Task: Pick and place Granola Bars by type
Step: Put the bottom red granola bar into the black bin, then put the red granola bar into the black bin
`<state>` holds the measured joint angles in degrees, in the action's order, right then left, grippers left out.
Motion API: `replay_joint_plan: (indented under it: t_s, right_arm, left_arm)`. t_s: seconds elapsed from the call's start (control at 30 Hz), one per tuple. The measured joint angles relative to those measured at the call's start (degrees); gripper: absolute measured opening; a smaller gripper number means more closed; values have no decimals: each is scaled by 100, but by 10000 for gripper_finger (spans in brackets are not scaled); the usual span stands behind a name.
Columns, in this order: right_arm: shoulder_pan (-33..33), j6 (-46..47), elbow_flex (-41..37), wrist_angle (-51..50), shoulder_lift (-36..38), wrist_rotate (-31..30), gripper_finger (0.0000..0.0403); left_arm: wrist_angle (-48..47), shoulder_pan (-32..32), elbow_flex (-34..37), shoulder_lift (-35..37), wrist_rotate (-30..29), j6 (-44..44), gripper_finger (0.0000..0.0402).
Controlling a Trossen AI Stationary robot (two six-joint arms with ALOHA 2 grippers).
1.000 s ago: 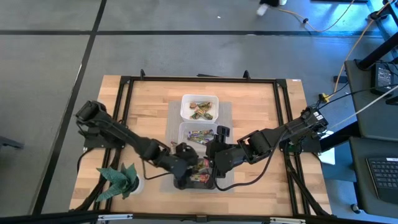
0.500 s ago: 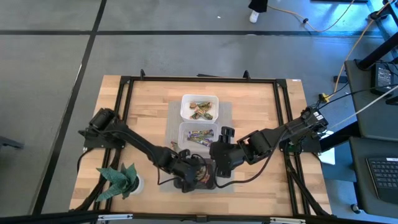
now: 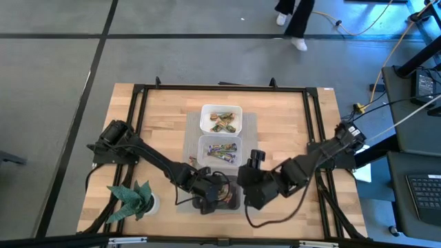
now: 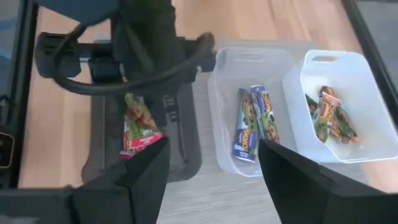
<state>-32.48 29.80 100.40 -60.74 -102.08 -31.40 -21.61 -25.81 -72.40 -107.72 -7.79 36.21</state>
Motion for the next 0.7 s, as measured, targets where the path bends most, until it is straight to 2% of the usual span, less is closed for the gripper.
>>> replay_joint_plan:
  t_s: [0.1, 0.17, 0.3, 0.5, 0.63, 0.7]
  right_arm:
    - [-123, 197, -74, 30, -5, 4, 246]
    - [-183, 297, -74, 31, -2, 19, 246]
    - [-283, 578, -72, -67, -1, 50, 246]
    - [-491, 897, -72, -242, -1, -23, 246]
    - [-569, 1046, -72, -370, 0, -218, 246]
    - [-576, 1229, -72, -536, -1, -259, 246]
  left_arm:
    - [1, 7, 0, 0, 257, -21, 157]
    - [1, 7, 0, 0, 484, -328, 171]
    - [17, 37, 0, 38, 615, -685, 187]
    - [-312, 307, 0, 501, 738, -359, 191]
    - [-830, 443, 0, 1054, 608, -191, 189]
    - [-1214, 460, 0, 1353, 297, -71, 190]
